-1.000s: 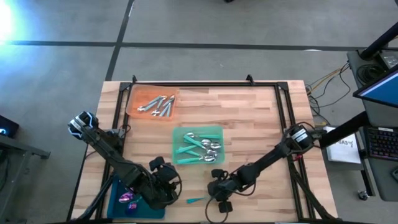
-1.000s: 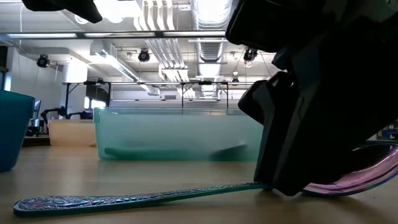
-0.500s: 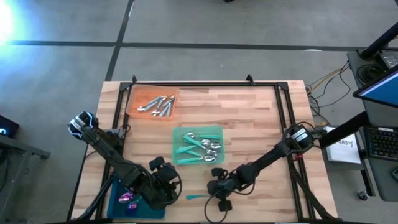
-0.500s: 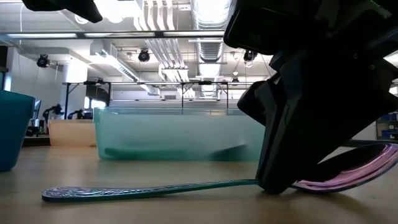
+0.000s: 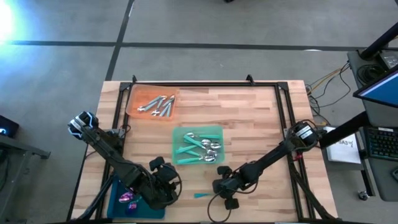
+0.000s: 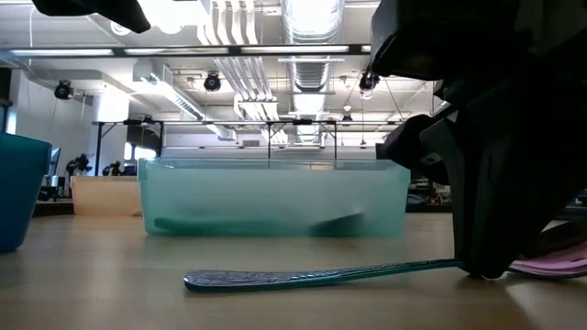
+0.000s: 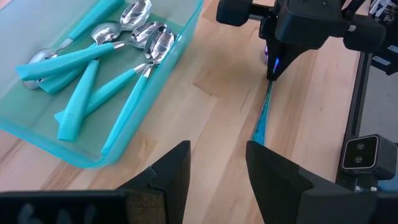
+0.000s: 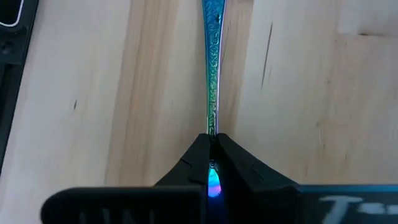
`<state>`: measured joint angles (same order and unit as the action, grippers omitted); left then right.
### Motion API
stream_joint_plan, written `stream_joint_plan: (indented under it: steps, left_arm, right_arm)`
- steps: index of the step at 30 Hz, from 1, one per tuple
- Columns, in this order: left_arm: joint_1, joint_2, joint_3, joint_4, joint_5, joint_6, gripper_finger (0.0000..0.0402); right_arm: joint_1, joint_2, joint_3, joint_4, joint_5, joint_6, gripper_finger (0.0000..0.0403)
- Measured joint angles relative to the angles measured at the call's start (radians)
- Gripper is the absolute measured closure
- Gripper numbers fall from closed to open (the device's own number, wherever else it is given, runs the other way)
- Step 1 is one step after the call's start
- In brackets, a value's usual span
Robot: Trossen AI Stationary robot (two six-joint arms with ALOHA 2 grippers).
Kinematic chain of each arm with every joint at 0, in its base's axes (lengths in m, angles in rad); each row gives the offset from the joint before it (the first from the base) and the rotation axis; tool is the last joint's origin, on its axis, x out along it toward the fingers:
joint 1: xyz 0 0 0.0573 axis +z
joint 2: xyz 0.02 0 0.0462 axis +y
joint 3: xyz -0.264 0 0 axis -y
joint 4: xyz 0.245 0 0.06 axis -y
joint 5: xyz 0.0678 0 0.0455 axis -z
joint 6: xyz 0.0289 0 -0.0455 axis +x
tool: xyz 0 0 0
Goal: Sort silverware by color (type)
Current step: Put the iridescent spoon into the blue bin
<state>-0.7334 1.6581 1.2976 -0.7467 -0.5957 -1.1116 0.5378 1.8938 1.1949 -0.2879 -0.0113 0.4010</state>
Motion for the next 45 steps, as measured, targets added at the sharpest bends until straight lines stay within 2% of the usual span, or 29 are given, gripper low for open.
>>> stream_joint_plan:
  steps: [14,23,26,30,36,41,45]
  left_arm:
    - [0.000,0.002,0.000,0.000,0.000,0.000,0.0263]
    - [0.000,0.002,0.000,-0.001,0.000,0.000,0.0263]
    - [0.000,0.002,0.000,-0.001,0.000,0.000,0.0263]
    - [0.000,0.002,0.000,-0.001,0.000,0.002,0.0263]
    - [0.000,0.002,0.000,-0.001,0.000,0.003,0.0263]
    - [0.000,0.003,0.000,0.005,0.000,0.003,0.0263]
    - [-0.001,0.006,0.000,0.011,0.000,0.003,0.0263]
  right_arm:
    - [0.005,0.048,-0.013,-0.002,0.001,0.048,0.0376]
    - [0.006,0.049,-0.014,-0.004,-0.021,0.005,0.0316]
    - [0.006,0.049,-0.017,-0.005,-0.016,-0.001,0.0308]
    - [0.006,0.053,-0.020,-0.008,-0.014,-0.001,0.0326]
    - [0.005,0.113,-0.021,-0.011,-0.010,0.031,0.0386]
    - [0.005,0.151,-0.021,-0.010,-0.014,0.059,0.0391]
    - [0.004,0.116,-0.022,-0.011,-0.012,0.055,0.0392]
